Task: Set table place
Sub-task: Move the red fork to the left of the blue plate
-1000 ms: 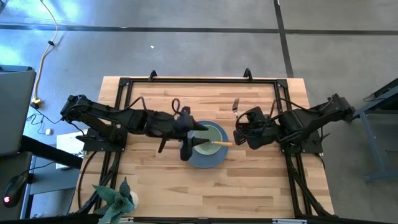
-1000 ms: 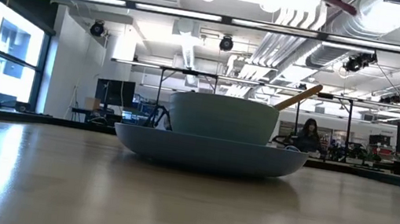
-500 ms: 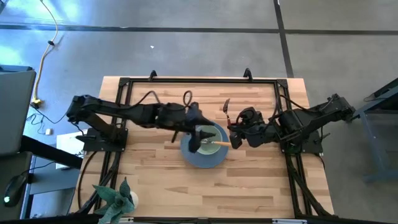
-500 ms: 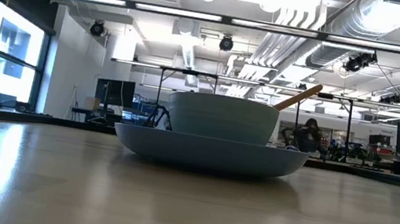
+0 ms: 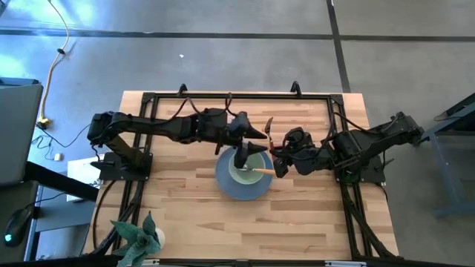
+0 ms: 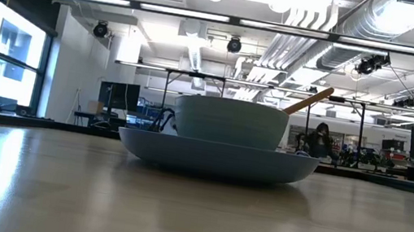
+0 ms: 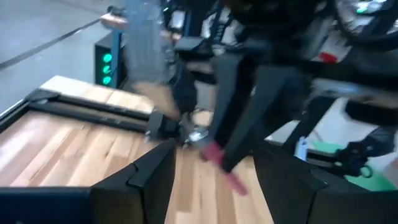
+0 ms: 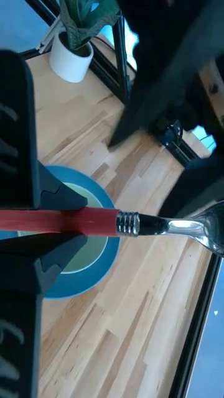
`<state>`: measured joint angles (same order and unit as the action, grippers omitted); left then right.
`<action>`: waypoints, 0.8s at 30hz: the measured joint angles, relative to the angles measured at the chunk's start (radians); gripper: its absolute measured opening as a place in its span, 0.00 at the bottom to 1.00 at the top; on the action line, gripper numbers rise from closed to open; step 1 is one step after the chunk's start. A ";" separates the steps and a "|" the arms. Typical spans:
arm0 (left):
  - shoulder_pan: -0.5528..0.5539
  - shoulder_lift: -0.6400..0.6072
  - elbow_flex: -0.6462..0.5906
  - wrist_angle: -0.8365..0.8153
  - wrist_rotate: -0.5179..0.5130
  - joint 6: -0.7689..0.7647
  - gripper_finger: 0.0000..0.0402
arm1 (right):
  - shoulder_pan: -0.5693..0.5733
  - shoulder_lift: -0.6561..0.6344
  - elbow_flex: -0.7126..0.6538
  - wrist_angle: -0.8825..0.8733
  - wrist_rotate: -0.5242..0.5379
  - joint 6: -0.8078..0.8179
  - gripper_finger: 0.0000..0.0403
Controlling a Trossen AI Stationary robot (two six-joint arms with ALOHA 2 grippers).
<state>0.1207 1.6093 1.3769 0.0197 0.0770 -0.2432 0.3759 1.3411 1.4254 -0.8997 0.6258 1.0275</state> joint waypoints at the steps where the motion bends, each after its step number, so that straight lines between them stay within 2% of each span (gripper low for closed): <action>1: -0.001 0.000 0.000 0.016 0.008 0.000 0.50 | 0.000 0.000 0.000 0.000 0.000 0.000 0.01; 6: -0.001 0.000 0.000 0.028 0.019 0.003 0.50 | -0.001 0.000 0.000 0.011 0.000 -0.006 0.01; 15: 0.011 0.000 0.000 -0.035 -0.064 0.030 0.50 | -0.001 0.000 0.000 0.081 0.000 -0.068 0.01; 19: 0.024 0.000 0.000 -0.027 -0.049 0.030 0.50 | -0.002 0.000 -0.001 0.079 0.004 -0.068 0.01; 24: 0.025 0.000 0.000 0.061 0.002 0.027 0.50 | -0.005 0.010 -0.001 0.079 -0.004 -0.068 0.01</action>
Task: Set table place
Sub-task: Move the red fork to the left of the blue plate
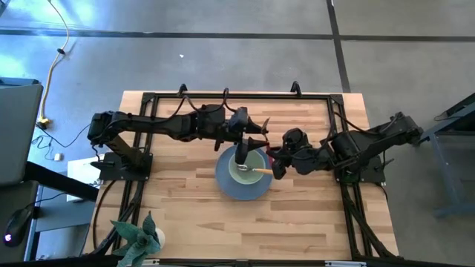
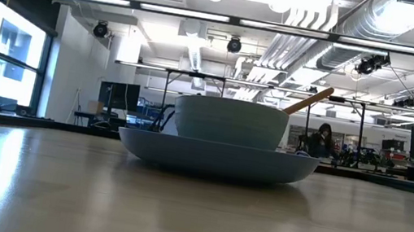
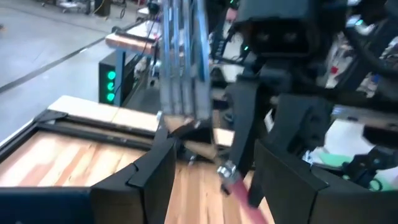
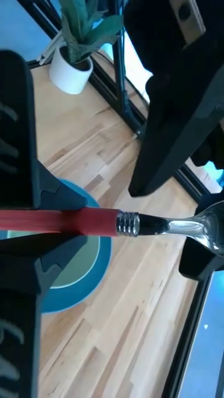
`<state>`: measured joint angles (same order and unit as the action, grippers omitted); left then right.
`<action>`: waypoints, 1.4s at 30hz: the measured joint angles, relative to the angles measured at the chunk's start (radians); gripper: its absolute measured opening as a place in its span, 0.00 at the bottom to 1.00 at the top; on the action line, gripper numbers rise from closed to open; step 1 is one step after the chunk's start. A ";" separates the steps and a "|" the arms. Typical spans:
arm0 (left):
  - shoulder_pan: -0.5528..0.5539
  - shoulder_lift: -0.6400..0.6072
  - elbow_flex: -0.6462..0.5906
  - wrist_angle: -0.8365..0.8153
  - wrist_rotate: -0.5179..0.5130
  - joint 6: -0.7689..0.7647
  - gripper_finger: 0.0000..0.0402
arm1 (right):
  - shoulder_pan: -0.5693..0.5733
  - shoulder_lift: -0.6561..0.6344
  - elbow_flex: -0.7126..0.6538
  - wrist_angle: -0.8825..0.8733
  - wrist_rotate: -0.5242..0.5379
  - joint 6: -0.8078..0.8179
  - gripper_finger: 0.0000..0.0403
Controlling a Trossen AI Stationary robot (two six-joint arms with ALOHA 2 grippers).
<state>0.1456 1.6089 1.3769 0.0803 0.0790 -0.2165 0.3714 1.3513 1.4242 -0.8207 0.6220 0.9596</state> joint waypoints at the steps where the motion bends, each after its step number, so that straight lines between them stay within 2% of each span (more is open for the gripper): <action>1: -0.001 0.000 0.000 0.012 0.004 0.000 0.50 | -0.001 0.003 0.000 0.004 0.001 0.000 0.01; 8: -0.001 0.009 0.001 0.007 0.016 -0.017 0.50 | -0.017 0.026 0.000 0.038 -0.005 -0.037 0.01; 13: -0.001 0.040 0.004 0.028 0.039 -0.039 0.50 | -0.046 0.025 0.000 0.120 -0.015 -0.129 0.01; 21: 0.000 0.057 0.003 0.026 0.052 -0.052 0.49 | -0.063 0.026 -0.003 0.105 -0.041 -0.146 0.01; 25: -0.001 0.059 0.003 0.028 0.044 -0.044 0.35 | -0.063 0.025 -0.003 0.087 -0.036 -0.125 0.01; 29: -0.002 0.058 0.003 0.025 0.061 -0.037 0.09 | -0.063 0.025 -0.003 0.086 -0.041 -0.129 0.01; 30: -0.002 0.058 0.003 0.026 0.063 -0.034 0.06 | -0.063 0.025 -0.003 0.087 -0.042 -0.129 0.01; 35: -0.003 0.058 0.002 0.023 0.044 -0.040 0.04 | -0.063 0.025 -0.003 0.078 -0.057 -0.118 0.01; 42: -0.001 0.050 0.006 -0.075 -0.073 -0.045 0.03 | -0.064 0.021 0.003 0.106 -0.035 -0.110 0.01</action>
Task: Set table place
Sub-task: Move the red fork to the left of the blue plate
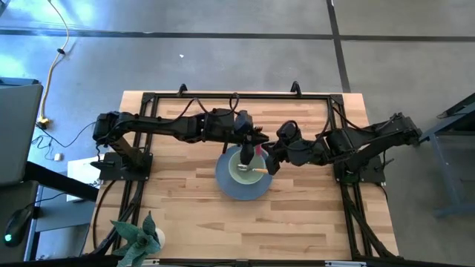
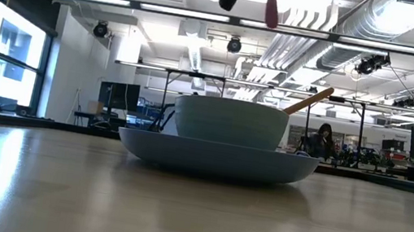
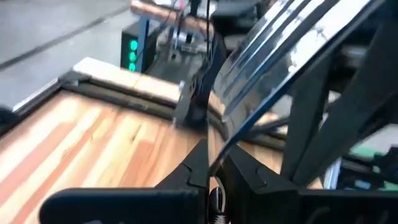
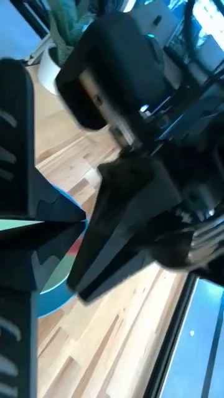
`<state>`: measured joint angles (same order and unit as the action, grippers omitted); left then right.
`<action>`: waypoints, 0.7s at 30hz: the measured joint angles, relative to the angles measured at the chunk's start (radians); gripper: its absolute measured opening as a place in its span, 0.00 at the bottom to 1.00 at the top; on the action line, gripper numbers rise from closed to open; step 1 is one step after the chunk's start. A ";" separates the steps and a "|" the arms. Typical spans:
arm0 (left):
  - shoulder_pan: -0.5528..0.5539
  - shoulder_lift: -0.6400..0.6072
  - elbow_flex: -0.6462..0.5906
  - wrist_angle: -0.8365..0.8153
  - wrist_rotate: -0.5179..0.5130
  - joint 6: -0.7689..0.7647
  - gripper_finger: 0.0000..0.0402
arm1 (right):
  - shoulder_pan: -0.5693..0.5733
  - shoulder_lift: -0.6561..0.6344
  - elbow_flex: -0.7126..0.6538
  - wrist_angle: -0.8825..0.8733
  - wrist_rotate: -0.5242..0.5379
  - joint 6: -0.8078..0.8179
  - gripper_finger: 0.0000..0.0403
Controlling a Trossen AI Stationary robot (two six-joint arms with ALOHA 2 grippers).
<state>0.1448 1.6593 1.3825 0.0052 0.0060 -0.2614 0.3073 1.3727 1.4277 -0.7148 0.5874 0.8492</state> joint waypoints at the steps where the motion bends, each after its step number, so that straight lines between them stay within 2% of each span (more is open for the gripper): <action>1: 0.000 -0.004 0.008 -0.032 -0.005 0.005 0.03 | 0.000 0.000 0.000 -0.002 -0.004 -0.002 0.01; 7: -0.002 -0.034 0.060 -0.209 -0.076 0.034 0.03 | 0.001 -0.009 0.000 -0.018 -0.016 -0.005 0.00; 13: -0.030 -0.136 0.062 -0.387 -0.088 0.022 0.03 | 0.002 -0.040 0.000 -0.074 -0.031 -0.004 0.00; 21: -0.153 -0.298 0.046 -0.683 -0.347 -0.081 0.03 | 0.003 -0.100 -0.002 -0.204 -0.013 0.024 0.00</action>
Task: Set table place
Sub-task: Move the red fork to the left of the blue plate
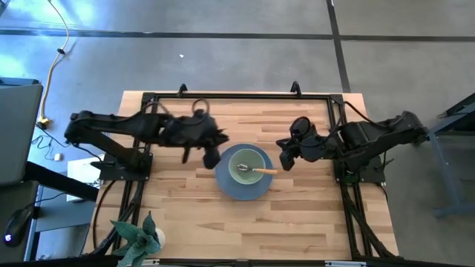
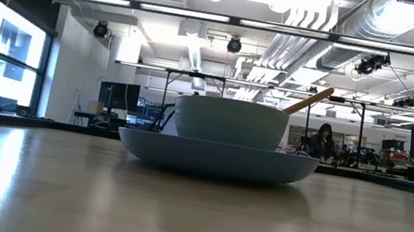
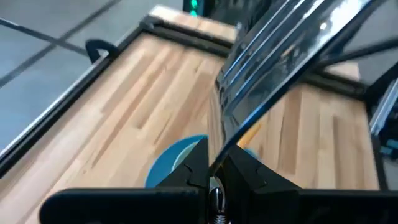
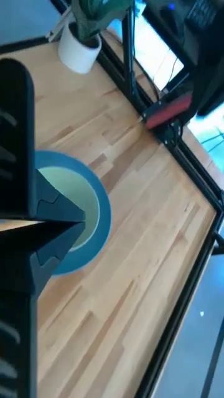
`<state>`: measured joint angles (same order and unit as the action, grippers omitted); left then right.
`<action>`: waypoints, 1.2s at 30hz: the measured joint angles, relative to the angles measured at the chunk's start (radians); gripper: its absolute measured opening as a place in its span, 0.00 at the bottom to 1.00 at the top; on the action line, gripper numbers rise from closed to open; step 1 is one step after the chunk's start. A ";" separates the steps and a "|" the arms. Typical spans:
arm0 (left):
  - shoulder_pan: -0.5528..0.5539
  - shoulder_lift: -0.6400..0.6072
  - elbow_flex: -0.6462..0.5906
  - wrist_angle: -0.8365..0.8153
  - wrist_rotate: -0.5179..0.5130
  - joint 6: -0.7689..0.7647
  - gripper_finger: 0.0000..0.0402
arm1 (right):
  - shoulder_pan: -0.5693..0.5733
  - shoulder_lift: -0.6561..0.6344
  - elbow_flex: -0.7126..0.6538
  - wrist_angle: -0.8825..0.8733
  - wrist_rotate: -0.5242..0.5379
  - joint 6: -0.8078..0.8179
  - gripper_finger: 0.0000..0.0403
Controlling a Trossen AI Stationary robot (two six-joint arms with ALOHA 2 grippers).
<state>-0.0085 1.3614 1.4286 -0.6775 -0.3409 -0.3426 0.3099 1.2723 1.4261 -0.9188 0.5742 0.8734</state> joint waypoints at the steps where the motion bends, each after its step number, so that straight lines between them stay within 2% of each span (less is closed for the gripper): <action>1: -0.020 -0.023 -0.014 0.002 -0.021 -0.025 0.03 | 0.000 -0.005 0.000 -0.015 0.003 0.000 0.00; 5: -0.087 -0.122 -0.126 -0.005 -0.072 -0.160 0.03 | 0.000 -0.016 -0.001 -0.053 0.021 0.001 0.00; 8: -0.131 -0.196 -0.268 0.042 -0.087 -0.282 0.03 | 0.000 -0.019 -0.001 -0.060 0.027 0.000 0.00; 11: -0.164 -0.265 -0.451 0.209 -0.077 -0.377 0.03 | 0.000 -0.018 -0.001 -0.065 0.028 -0.001 0.00; 16: -0.162 -0.332 -0.746 0.597 -0.011 -0.480 0.03 | 0.000 -0.018 -0.001 -0.065 0.028 0.007 0.00; 20: -0.161 -0.340 -0.907 0.702 -0.003 -0.591 0.03 | 0.000 -0.017 -0.001 -0.066 0.028 0.017 0.00; 23: -0.161 -0.340 -0.976 0.708 0.011 -0.663 0.03 | 0.000 -0.017 -0.001 -0.065 0.028 0.018 0.00; 27: -0.158 -0.339 -1.010 0.718 0.012 -0.685 0.03 | 0.000 -0.017 -0.001 -0.064 0.028 0.025 0.00; 32: -0.098 -0.329 -1.058 0.765 0.037 -0.729 0.03 | -0.002 -0.017 -0.001 -0.057 0.053 0.027 0.00; 36: -0.039 -0.314 -1.107 0.850 0.104 -0.722 0.03 | -0.002 -0.017 -0.001 -0.051 0.059 0.027 0.00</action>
<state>-0.0472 1.0472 0.3216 0.1728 -0.2368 -1.0647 0.3080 1.2549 1.4254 -0.9701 0.6327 0.9005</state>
